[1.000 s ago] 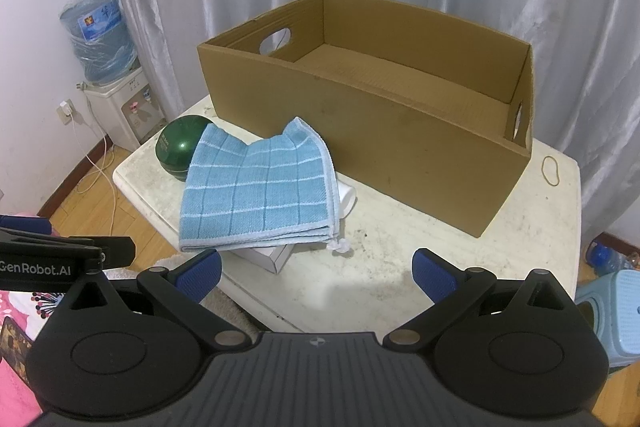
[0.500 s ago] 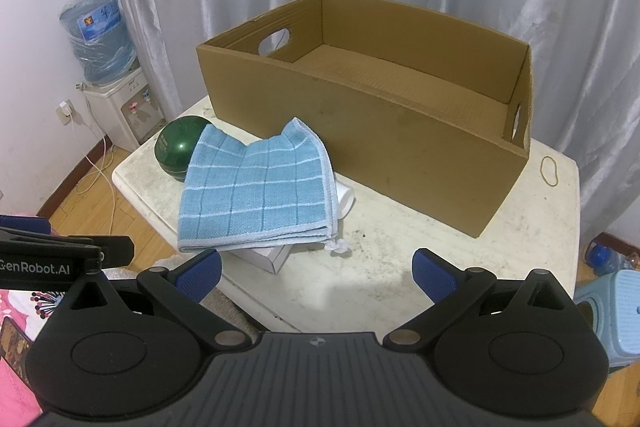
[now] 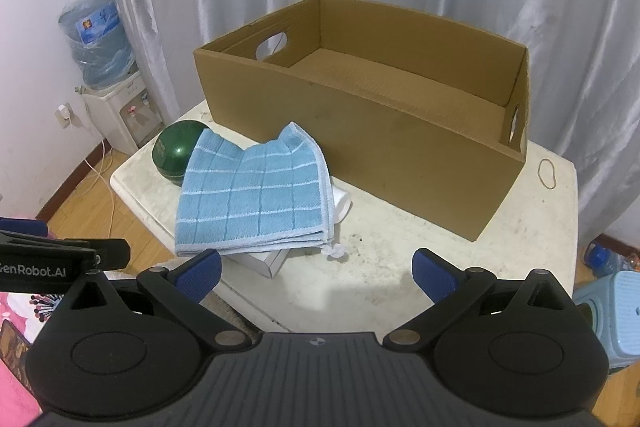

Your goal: Organize objects

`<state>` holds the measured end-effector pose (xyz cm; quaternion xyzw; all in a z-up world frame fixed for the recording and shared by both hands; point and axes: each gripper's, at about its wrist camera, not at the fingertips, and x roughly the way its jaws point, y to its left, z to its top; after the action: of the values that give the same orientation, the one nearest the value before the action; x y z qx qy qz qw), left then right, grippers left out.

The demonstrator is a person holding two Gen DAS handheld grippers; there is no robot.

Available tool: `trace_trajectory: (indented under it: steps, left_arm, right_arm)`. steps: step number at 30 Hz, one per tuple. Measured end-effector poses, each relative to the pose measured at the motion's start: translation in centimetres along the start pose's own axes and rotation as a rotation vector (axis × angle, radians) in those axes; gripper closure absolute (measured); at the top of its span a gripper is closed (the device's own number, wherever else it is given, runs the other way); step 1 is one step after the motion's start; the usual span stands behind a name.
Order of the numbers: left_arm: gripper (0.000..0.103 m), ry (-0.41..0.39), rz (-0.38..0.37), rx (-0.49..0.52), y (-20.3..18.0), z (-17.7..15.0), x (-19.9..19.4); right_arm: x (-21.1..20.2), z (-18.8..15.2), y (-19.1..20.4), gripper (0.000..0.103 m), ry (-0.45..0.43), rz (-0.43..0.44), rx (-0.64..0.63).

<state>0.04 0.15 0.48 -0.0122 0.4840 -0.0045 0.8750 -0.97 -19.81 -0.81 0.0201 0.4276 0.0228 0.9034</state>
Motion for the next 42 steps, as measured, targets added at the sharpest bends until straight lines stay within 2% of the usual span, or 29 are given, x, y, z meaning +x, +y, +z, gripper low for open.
trace_trajectory:
  steps: [17, 25, 30, 42]
  left_arm:
    - [0.0, -0.018, 0.014, -0.013, -0.2, 0.5, -0.2]
    - [0.0, -0.073, 0.021, 0.005, -0.8, 0.6, -0.6]
    - [0.0, -0.079, -0.009, 0.001, -0.8, 1.1, -0.4]
    - [0.0, -0.191, -0.053, 0.012, -0.6, 2.1, 0.2]
  right_arm:
    - [0.5, 1.2, -1.9, 0.0, -0.077, 0.002, 0.047]
    - [1.0, 1.8, -2.5, 0.0, -0.114, 0.03, 0.051]
    - [1.3, 2.2, -3.2, 0.0, -0.132, 0.072, 0.088]
    - [2.7, 3.1, -4.3, 0.0, -0.159, 0.142, 0.116]
